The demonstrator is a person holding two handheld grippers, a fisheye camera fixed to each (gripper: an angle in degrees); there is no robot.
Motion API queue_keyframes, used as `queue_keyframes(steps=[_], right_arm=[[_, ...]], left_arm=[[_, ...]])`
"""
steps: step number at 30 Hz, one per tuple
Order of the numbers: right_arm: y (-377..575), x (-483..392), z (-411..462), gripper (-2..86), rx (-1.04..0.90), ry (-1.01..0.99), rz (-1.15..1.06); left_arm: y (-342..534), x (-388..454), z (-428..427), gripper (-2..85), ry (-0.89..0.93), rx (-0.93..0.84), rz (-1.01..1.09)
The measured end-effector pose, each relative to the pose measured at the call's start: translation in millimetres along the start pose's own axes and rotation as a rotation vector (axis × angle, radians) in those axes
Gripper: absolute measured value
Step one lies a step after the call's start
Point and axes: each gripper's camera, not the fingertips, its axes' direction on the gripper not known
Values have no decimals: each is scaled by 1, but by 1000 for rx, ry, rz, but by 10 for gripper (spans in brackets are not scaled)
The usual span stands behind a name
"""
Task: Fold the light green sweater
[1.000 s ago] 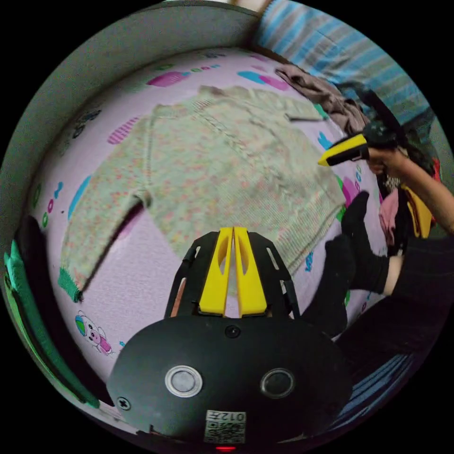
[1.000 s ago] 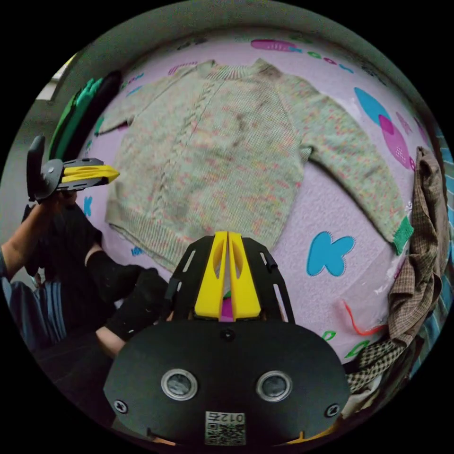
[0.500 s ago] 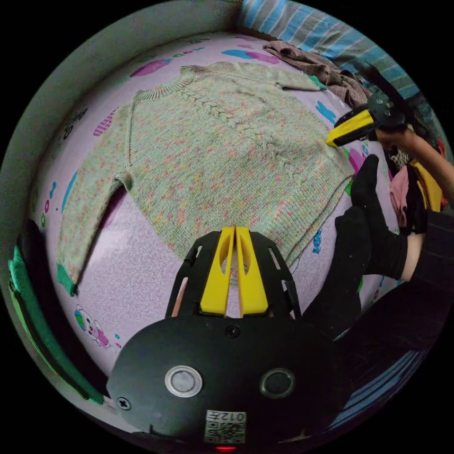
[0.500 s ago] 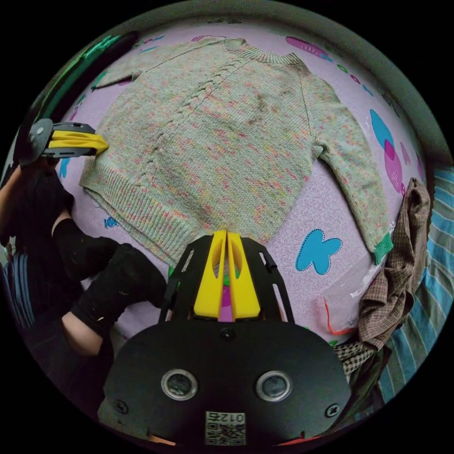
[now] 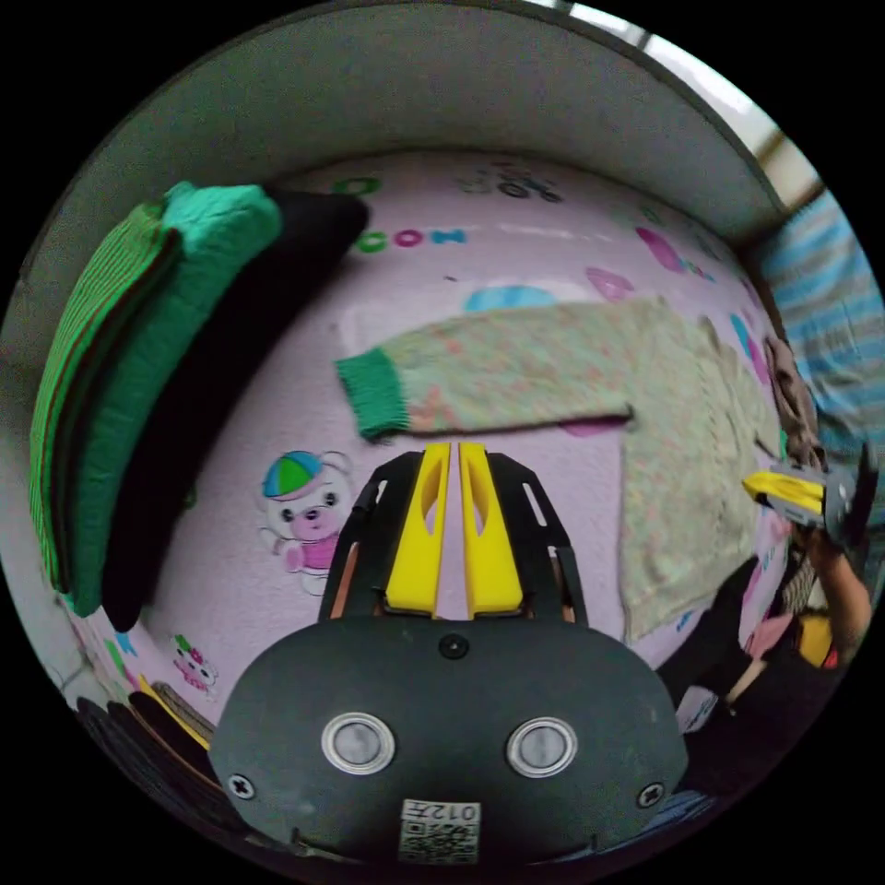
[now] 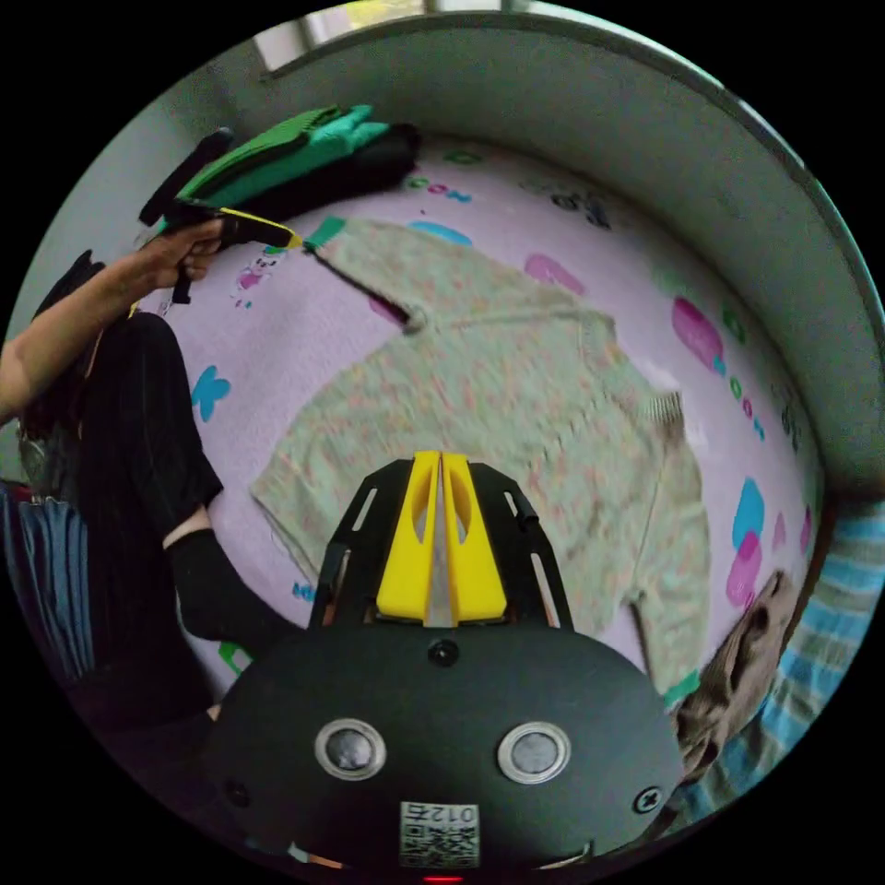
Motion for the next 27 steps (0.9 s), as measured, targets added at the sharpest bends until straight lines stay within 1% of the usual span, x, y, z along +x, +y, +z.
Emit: queue_keyframes(steps=[2, 4, 7, 9, 11, 18, 23, 27], right_arm=[[-36, -18, 1, -3, 43, 19, -91], [-60, -28, 6, 5, 67, 41, -125], [-95, -39, 20, 23, 96, 36, -120], [-111, -46, 30, 36, 89, -3, -100], [-124, -61, 42, 47, 70, -12, -129], [-133, -88, 65, 63, -8, 64, -234], [-126, -95, 67, 43, -6, 108, -268], [-118, -92, 68, 23, -3, 102, -219]], left_arm=[[-6, -25, 1, 35, -8, -16, -59], [-11, -43, 4, 47, -4, -36, -108], [-16, -69, 12, 64, 24, -64, -169], [-18, -76, 15, 67, 44, -83, -176], [-19, -82, 17, 69, 32, -97, -177], [-13, -101, 23, 57, 27, -124, -173], [-5, -115, 21, 33, 60, -108, -153], [1, -134, 9, 10, 105, -88, -170]])
